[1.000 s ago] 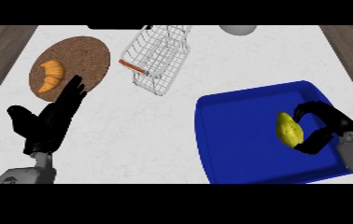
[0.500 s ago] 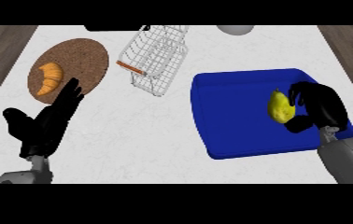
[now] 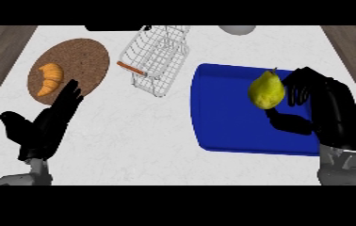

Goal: Pick the pear from the tray and place it in the tiered basket

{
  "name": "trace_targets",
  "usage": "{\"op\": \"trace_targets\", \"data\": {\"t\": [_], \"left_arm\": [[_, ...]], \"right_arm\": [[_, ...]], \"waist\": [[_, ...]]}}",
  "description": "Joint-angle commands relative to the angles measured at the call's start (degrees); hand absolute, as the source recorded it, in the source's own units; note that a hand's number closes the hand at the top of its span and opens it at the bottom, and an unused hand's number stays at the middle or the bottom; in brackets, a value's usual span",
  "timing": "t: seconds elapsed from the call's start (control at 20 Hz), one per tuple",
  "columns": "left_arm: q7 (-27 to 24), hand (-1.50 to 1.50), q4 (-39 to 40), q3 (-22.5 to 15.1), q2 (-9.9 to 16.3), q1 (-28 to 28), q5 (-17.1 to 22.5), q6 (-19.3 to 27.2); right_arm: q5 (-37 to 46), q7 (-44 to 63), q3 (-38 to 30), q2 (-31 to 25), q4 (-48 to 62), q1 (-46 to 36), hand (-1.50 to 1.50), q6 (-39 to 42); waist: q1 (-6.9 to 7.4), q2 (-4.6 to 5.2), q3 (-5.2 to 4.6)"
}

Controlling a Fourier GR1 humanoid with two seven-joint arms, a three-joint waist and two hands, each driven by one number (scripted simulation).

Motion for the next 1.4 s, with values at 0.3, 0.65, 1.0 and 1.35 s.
{"op": "trace_targets", "data": {"t": [0.3, 0.65, 1.0, 1.35], "left_arm": [[0.67, 0.0, -0.27, 0.41, -0.52, -1.26, -1.03, -0.6], [2.06, 0.0, -0.5, 0.29, -0.94, -2.6, -1.1, -1.17], [-0.39, 0.0, 0.04, -0.09, -2.58, -0.92, -2.07, -1.69], [0.27, 0.0, 0.22, -0.04, -3.04, -2.42, -3.04, -1.47]], "right_arm": [[3.24, 20.27, 7.09, 9.43, -9.67, -17.91, 1.5, 16.66], [10.29, 23.49, 9.48, 22.56, 10.55, -35.35, 1.5, 12.77], [5.24, 25.12, 6.69, 24.03, 27.1, -47.36, 1.5, 7.28], [1.02, 29.52, 12.62, 24.11, 40.03, -51.98, 1.5, -1.88]], "waist": [[1.39, 0.38, 0.0], [2.24, 0.57, 0.01], [2.13, 0.55, 0.03], [2.73, 0.64, 0.01]]}}
